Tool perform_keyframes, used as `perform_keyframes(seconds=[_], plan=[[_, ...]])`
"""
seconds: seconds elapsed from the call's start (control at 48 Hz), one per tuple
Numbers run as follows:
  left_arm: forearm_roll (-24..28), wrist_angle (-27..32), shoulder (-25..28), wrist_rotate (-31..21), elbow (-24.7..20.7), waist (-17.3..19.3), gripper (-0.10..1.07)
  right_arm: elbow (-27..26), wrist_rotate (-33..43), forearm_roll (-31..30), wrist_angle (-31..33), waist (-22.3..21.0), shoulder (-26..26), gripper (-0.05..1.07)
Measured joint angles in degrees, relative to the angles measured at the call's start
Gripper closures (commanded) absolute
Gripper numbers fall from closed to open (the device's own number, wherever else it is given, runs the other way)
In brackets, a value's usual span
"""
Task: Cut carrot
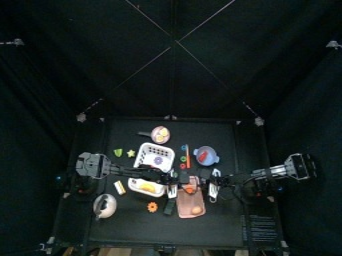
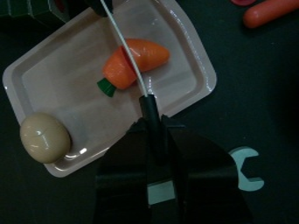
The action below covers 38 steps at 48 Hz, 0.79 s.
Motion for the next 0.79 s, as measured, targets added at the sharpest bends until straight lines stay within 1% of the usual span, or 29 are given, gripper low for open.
perform_keyframes(seconds=[0.458, 0.792], plan=[[0.1, 0.0, 0.4, 0.2, 0.1, 0.0, 0.58, 0.1, -0.1, 0.2, -1.5, 0.0, 2.0, 0.68], [0.1, 0.1, 0.4, 0.1, 0.0, 0.0, 0.58, 0.0, 0.0, 0.2, -1.8, 0.0, 2.4, 0.68]])
